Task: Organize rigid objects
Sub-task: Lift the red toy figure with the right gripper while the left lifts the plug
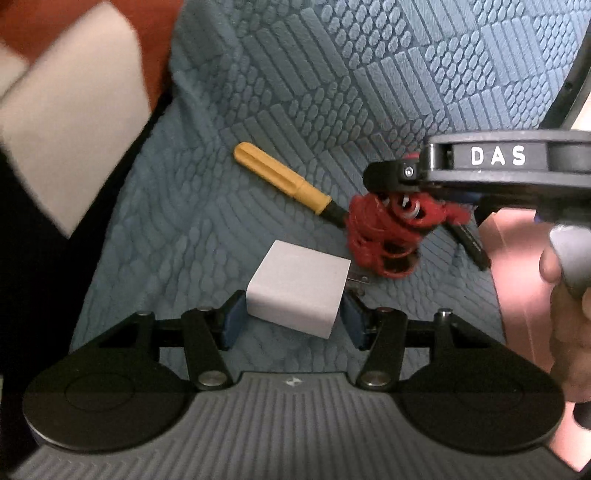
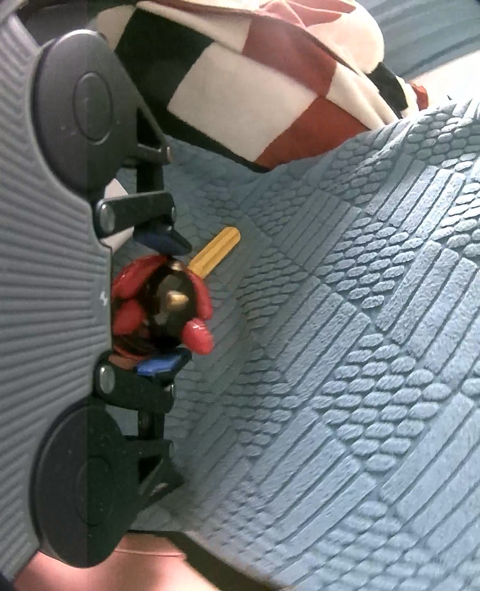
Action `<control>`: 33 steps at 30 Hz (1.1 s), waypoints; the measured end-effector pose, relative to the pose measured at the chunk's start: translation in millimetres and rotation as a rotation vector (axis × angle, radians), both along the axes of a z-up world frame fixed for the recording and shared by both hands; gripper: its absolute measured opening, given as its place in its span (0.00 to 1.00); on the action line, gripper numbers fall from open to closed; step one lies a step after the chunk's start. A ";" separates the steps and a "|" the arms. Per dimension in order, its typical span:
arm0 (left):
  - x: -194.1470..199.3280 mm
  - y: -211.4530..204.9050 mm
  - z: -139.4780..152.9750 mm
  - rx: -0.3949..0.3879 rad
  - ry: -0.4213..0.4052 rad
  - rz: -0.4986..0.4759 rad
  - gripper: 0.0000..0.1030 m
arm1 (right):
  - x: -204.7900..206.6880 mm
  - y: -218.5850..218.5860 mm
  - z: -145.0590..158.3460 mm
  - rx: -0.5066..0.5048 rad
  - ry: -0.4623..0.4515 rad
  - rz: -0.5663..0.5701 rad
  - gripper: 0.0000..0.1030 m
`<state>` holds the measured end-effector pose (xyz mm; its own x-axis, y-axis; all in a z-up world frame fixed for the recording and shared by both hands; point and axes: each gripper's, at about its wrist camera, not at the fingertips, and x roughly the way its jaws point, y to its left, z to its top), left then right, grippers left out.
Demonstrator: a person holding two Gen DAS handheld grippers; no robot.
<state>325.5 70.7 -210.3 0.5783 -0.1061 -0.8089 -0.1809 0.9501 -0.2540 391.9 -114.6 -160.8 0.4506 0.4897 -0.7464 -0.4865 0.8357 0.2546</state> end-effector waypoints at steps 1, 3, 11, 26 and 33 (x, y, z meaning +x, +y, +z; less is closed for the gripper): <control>-2.9 0.5 1.5 -0.007 0.000 0.007 0.59 | -4.6 -1.4 0.4 0.002 0.001 -0.009 0.56; -10.6 0.8 5.5 -0.017 0.000 0.016 0.59 | -13.0 -0.8 0.0 -0.001 0.008 -0.023 0.56; -49.5 4.5 25.2 -0.016 -0.011 0.055 0.58 | -58.3 -5.1 12.0 -0.003 -0.024 -0.049 0.56; -112.8 4.0 44.0 -0.036 -0.030 0.082 0.55 | -155.4 -26.0 26.5 -0.034 -0.114 -0.091 0.56; -126.9 -1.5 44.7 -0.043 -0.027 0.088 0.55 | -194.9 -40.3 20.9 -0.044 -0.119 -0.101 0.56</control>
<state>198.6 69.3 -165.6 0.6082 -0.0882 -0.7889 -0.2562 0.9188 -0.3003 197.0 -154.9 -139.9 0.5826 0.4056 -0.7044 -0.4241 0.8910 0.1622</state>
